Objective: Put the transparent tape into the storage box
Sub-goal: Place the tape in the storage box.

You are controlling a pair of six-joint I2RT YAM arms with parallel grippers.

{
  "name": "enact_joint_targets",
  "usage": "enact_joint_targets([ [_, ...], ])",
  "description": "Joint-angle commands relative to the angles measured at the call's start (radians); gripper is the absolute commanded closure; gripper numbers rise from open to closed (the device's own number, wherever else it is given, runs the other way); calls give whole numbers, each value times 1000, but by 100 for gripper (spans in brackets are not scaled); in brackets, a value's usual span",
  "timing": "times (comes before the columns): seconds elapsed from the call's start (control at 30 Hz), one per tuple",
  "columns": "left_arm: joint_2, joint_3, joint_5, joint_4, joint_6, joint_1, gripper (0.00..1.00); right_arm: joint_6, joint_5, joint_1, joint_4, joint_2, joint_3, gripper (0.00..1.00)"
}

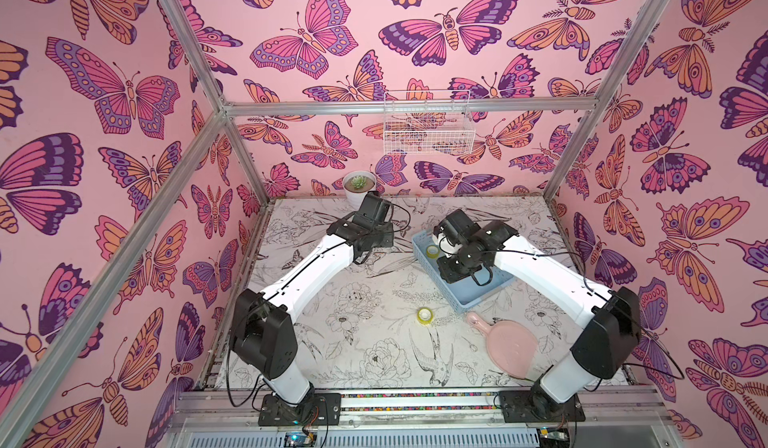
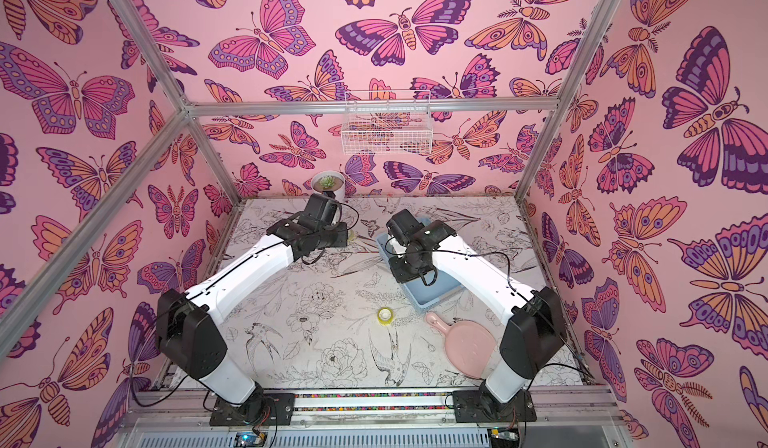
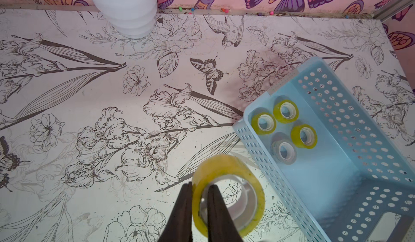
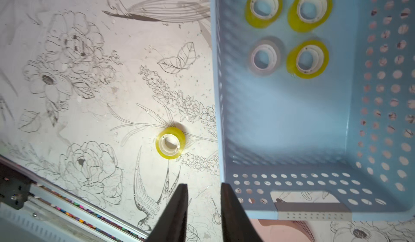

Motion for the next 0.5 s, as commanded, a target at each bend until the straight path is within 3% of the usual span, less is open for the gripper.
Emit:
enact_joint_targets([
  [0.0, 38, 34, 7, -24, 23, -59, 92, 60, 99, -32, -12, -98, 4, 69],
  [0.23, 149, 174, 88, -22, 64, -164, 92, 183, 366, -66, 79, -329, -9, 68],
  [0.47, 340, 307, 155, -30, 109, -249, 92, 171, 341, -66, 66, -347, 55, 68],
])
